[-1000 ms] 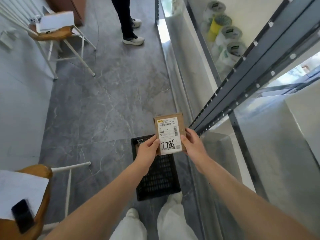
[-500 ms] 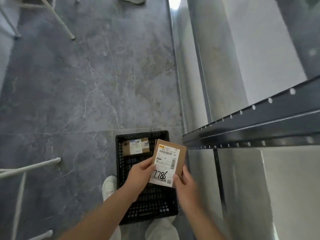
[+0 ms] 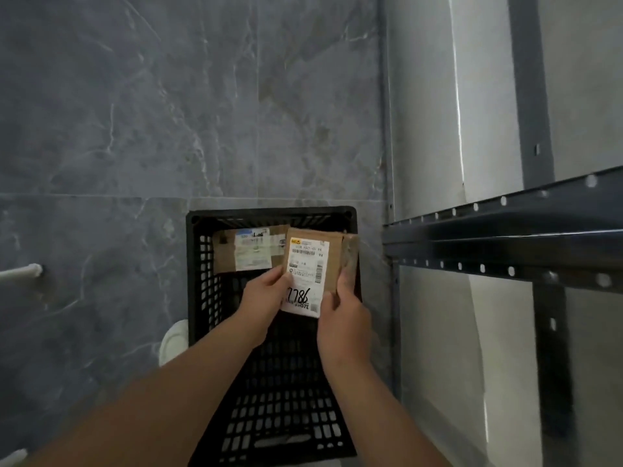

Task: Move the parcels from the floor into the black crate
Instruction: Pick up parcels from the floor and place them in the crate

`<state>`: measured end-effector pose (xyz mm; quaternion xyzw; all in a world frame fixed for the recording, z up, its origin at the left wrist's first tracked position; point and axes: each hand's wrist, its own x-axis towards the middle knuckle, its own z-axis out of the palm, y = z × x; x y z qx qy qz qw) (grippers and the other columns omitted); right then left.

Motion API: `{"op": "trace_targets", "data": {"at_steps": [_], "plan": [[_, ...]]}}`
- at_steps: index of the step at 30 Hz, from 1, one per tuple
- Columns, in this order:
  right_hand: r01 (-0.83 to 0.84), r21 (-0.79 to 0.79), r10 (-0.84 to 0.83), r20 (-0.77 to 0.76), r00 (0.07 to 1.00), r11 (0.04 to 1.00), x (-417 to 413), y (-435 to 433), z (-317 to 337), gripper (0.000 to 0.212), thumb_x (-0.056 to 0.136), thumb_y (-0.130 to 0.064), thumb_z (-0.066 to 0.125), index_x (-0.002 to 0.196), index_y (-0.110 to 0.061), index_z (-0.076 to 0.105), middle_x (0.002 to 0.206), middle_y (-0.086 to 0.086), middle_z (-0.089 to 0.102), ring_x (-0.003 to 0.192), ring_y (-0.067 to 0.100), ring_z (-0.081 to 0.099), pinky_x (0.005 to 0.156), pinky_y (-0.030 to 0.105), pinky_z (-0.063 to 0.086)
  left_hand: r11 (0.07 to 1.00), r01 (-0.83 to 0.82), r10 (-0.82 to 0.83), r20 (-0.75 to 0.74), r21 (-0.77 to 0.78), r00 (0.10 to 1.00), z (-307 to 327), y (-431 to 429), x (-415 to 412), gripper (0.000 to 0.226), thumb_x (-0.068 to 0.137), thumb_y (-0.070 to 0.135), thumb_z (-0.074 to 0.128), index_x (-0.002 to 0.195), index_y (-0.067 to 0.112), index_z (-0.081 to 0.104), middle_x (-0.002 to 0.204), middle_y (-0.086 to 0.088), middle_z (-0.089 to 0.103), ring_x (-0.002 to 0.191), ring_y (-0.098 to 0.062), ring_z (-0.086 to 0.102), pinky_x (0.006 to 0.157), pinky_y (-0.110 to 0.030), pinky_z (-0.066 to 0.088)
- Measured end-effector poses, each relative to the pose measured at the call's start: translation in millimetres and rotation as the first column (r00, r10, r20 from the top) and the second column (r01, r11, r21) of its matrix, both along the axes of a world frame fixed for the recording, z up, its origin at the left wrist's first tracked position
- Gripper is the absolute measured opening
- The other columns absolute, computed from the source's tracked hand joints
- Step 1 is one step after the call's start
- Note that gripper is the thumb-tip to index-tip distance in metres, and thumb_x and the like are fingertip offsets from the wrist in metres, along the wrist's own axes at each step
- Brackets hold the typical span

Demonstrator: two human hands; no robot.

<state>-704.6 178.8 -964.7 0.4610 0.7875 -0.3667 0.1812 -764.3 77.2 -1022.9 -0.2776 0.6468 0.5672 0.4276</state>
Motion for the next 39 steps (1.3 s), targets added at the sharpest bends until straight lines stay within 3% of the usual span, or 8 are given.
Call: {"op": "trace_targets", "data": {"at_steps": [6, 11, 17, 24, 26, 31, 36, 39], "plan": [[-0.106, 0.047, 0.106, 0.007, 0.994, 0.993, -6, -6, -44, 0.057, 0.104, -0.017, 0.039, 0.157, -0.026, 0.018, 0.141, 0.005, 0.055, 0.115, 0.016, 0.059, 0.090, 0.029, 0.053, 0.995, -0.083, 0.080, -0.050, -0.046, 0.996, -40, 2, -4, 0.034, 0.098, 0.018, 0.057, 0.080, 0.041, 0.075, 0.089, 0.020, 0.076, 0.084, 0.001, 0.071, 0.068, -0.015, 0.056], [-0.186, 0.009, 0.185, 0.102, 0.978, 0.982, -9, 12, -65, 0.059, 0.102, -0.013, 0.037, 0.157, -0.024, 0.018, 0.116, 0.006, 0.066, 0.097, 0.018, 0.063, 0.084, 0.032, 0.055, 0.995, -0.050, 0.042, -0.088, -0.081, 0.995, -57, 1, 2, 0.015, 0.095, 0.019, 0.063, 0.100, 0.024, 0.076, 0.097, 0.005, 0.078, 0.092, -0.012, 0.073, 0.087, -0.035, 0.059], [-0.312, -0.082, 0.322, 0.325, 0.889, 0.946, -41, 42, -82, 0.060, 0.102, -0.009, 0.037, 0.156, -0.012, 0.012, 0.131, 0.015, 0.057, 0.112, 0.028, 0.059, 0.091, 0.038, 0.049, 0.988, 0.048, -0.067, -0.134, -0.145, 0.989, -63, 17, -8, 0.027, 0.089, 0.007, 0.070, 0.113, 0.019, 0.073, 0.091, 0.010, 0.076, 0.083, -0.006, 0.072, 0.071, -0.017, 0.057], [-0.619, 0.008, 0.598, 0.252, 0.761, 0.785, -6, -10, -84, 0.088, 0.097, -0.020, 0.049, 0.153, -0.013, -0.019, 0.160, 0.004, -0.028, 0.151, 0.021, -0.015, 0.124, 0.040, 0.005, 0.948, 0.056, -0.121, -0.194, -0.314, 0.974, -74, 29, -13, 0.041, 0.086, 0.005, 0.071, 0.126, 0.016, 0.065, 0.102, 0.005, 0.073, 0.088, -0.003, 0.066, 0.073, -0.016, 0.053], [-0.666, -0.046, 0.628, 0.386, 0.676, 0.745, -1, 1, -101, 0.096, 0.094, -0.020, 0.053, 0.153, -0.014, -0.022, 0.158, 0.003, -0.032, 0.149, 0.019, -0.021, 0.124, 0.042, 0.000, 0.973, 0.042, -0.082, -0.170, -0.228, 0.982, -73, 32, -13, 0.054, 0.087, 0.006, 0.072, 0.138, 0.014, 0.054, 0.116, -0.006, 0.071, 0.101, -0.014, 0.068, 0.090, -0.033, 0.057], [-0.713, -0.029, 0.643, 0.459, 0.613, 0.701, 0, 1, -128, 0.097, 0.095, -0.026, 0.050, 0.150, -0.013, -0.029, 0.158, 0.005, -0.034, 0.148, 0.020, -0.024, 0.123, 0.044, -0.005, 0.980, 0.109, -0.146, -0.227, -0.167, 0.963, -76, 35, -10, 0.062, 0.091, -0.005, 0.060, 0.147, 0.018, 0.043, 0.127, -0.007, 0.064, 0.113, -0.013, 0.063, 0.099, -0.027, 0.052], [-0.740, 0.018, 0.663, 0.428, 0.613, 0.672, -6, -2, -139, 0.103, 0.094, -0.040, 0.053, 0.148, -0.016, -0.031, 0.157, 0.002, -0.035, 0.147, 0.018, -0.026, 0.122, 0.044, -0.008, 0.829, 0.397, -0.547, -0.420, -0.395, 0.724, -76, 28, 8, 0.063, 0.096, 0.000, 0.047, 0.153, 0.024, 0.033, 0.157, 0.003, 0.029, 0.137, -0.010, 0.037, 0.112, -0.025, 0.034], [-0.782, -0.047, 0.702, 0.477, 0.529, 0.621, -31, 7, -142, 0.105, 0.092, -0.034, 0.060, 0.151, -0.018, -0.027, 0.158, 0.001, -0.034, 0.146, 0.019, -0.027, 0.122, 0.046, -0.007, 0.538, 0.619, -0.838, -0.286, -0.573, 0.464, -85, 24, 0, 0.061, 0.100, 0.014, 0.044, 0.157, 0.020, 0.021, 0.165, 0.002, 0.013, 0.147, -0.018, 0.023, 0.117, -0.037, 0.030]]}}
